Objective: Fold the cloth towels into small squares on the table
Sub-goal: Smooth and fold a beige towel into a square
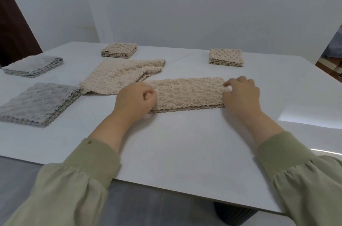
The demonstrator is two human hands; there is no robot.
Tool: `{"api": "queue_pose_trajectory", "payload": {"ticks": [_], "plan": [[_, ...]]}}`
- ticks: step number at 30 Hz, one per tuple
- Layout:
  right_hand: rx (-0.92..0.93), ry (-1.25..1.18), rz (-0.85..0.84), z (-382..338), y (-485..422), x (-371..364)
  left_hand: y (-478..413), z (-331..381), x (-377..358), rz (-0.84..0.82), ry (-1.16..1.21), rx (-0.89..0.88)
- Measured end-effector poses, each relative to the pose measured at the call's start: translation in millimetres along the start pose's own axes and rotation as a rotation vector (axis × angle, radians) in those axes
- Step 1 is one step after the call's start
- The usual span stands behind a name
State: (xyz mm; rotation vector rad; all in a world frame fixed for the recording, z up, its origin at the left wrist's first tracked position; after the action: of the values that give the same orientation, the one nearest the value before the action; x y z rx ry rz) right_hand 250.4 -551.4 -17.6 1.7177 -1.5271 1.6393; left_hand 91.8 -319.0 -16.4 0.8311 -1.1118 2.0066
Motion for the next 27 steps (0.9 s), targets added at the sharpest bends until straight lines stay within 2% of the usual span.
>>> {"api": "queue_pose_trajectory", "payload": {"ticks": [1,3,5,6,9,11,13,15,17,19,21,27], "plan": [[0.103,-0.056,-0.01,-16,3,-3,-1,12,-4,0.009,-0.054,-0.108],[0.259,-0.044,-0.093,-44,11,-17,0,28,-22,-0.093,-0.133,-0.237],[0.249,0.026,-0.167,-49,10,-24,0,31,-32,-0.174,-0.183,-0.217],[0.22,0.044,-0.168,-47,8,-21,1,32,-31,-0.162,-0.197,-0.206],[0.17,0.099,-0.135,-45,4,-11,4,38,-16,-0.028,-0.091,-0.169],[0.194,0.07,-0.001,-53,4,-1,2,39,-3,0.133,0.014,-0.13],[0.265,-0.056,0.132,-68,5,5,-5,38,-4,0.175,0.001,-0.092],[0.344,-0.154,0.055,-88,5,-10,-12,34,-27,0.013,-0.138,-0.055],[0.402,-0.121,-0.185,-104,9,-43,-10,25,-55,-0.22,-0.306,-0.012],[0.407,0.005,-0.399,-106,13,-74,-5,13,-72,-0.376,-0.371,0.048],[0.341,0.06,-0.496,-93,6,-85,-4,9,-75,-0.407,-0.376,0.078],[0.102,0.154,-0.497,-29,-32,-81,-1,7,-73,-0.422,-0.371,0.137]]}}
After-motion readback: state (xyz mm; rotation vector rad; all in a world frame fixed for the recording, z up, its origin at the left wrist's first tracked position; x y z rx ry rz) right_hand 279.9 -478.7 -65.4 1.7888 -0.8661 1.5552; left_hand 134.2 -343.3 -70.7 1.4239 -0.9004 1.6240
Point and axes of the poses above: each hand's wrist, its own y-axis away from the middle knuckle, its own x-axis out of the back of the hand, z = x × y, the point moved 8 cm from there along -y, towards the middle knuckle, and after that the axes turned 1 degree about x, right-handed, at the moved point
